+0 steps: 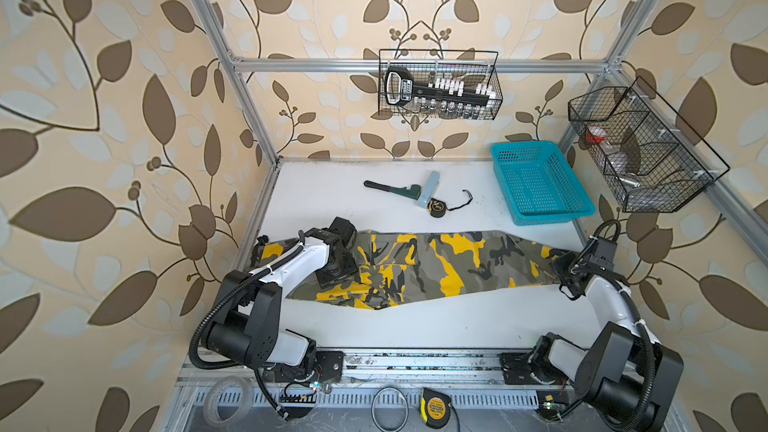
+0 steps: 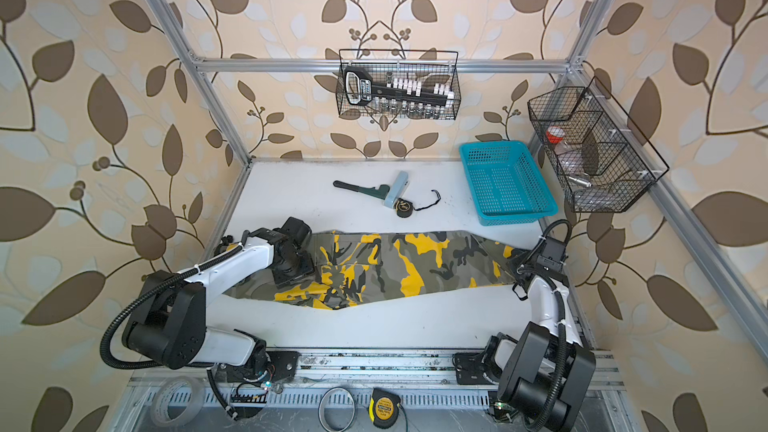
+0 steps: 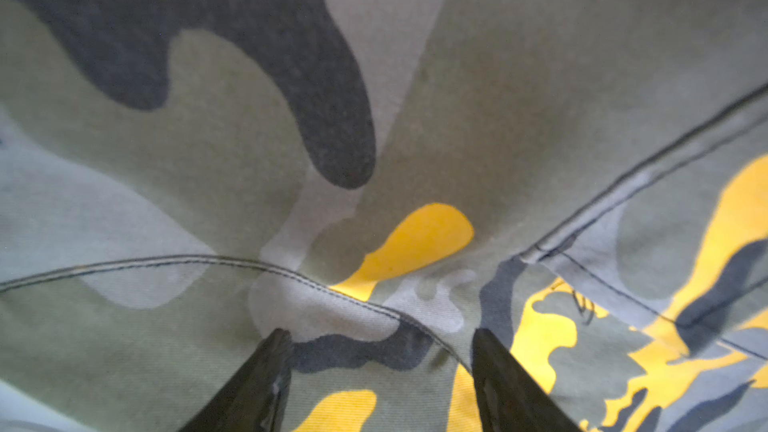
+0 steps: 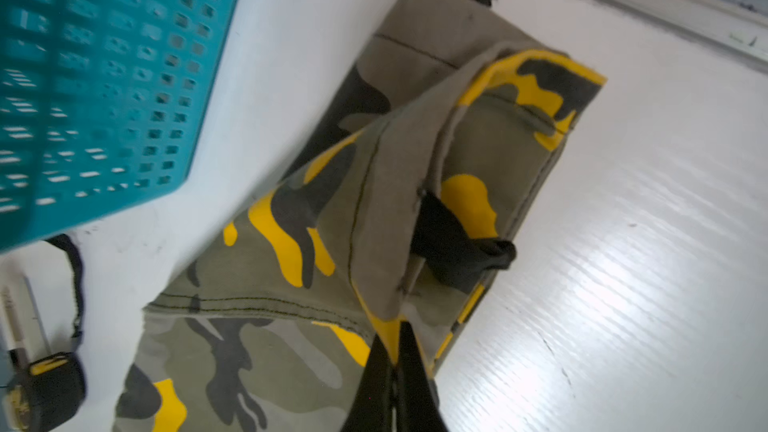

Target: Fold and stack the trousers

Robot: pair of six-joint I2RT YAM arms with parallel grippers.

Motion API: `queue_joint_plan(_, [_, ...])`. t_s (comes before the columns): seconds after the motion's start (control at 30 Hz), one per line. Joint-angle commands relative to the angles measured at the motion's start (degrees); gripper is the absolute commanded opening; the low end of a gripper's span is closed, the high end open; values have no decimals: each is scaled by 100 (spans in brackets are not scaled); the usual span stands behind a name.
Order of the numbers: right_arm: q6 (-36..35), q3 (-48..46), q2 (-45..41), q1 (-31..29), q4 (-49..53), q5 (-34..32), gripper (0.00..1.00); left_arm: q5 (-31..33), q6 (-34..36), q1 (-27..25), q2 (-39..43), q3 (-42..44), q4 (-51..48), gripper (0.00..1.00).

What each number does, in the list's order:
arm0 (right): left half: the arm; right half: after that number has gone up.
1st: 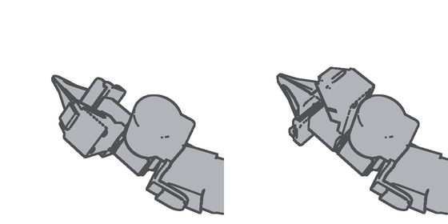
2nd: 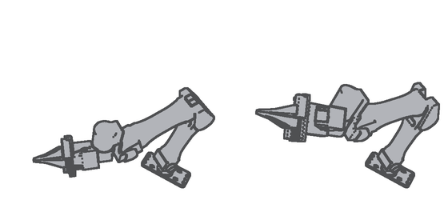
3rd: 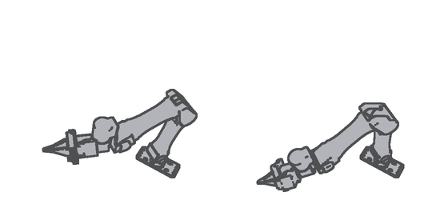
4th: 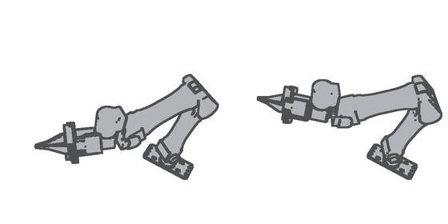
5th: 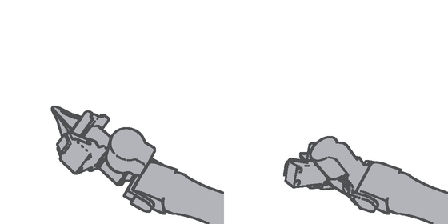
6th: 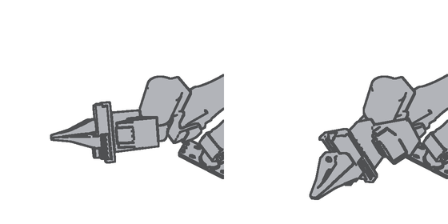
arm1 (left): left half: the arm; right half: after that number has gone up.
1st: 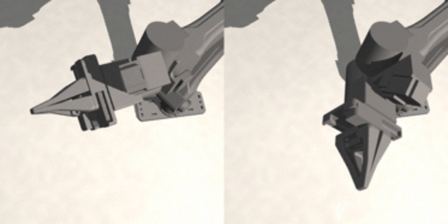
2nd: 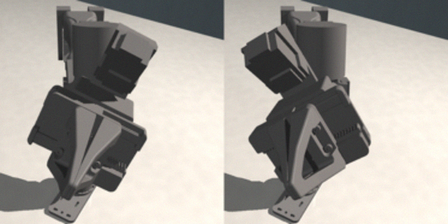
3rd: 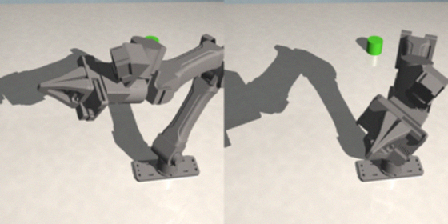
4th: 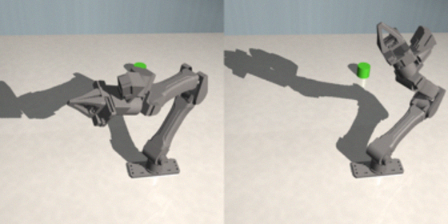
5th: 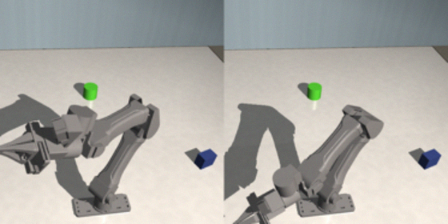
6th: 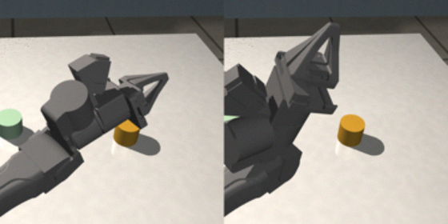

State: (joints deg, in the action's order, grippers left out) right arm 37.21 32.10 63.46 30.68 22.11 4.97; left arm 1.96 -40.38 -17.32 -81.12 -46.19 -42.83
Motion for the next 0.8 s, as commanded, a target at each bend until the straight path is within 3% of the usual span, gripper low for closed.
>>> queue_joint_plan(0.0, [243,141,-95,17,-26,294,2,97,123,-57,-48,-48,-95,70])
queue_joint_plan(0.17, [608,129,-47,16,-695,370,1,94,126,-55,-88,-5,-18,69])
queue_joint_plan(0.4, [1263,-490,-110,-81,-2912,-515,2,124,171,-59,-88,61,-6,69])
queue_joint_plan(0.43, [1260,-486,-6,-110,-3052,-662,6,129,177,-59,-90,75,-2,69])
queue_joint_plan(0.53, [1204,-401,388,-75,-3208,-800,36,112,174,-56,-88,93,-6,70])
queue_joint_plan(0.57, [1107,-336,512,-62,-3168,-803,41,115,173,-60,-88,84,-20,69])
queue_joint_plan(0.77, [-46,587,806,-53,-1499,-1062,54,89,175,-65,-88,49,-2,69])
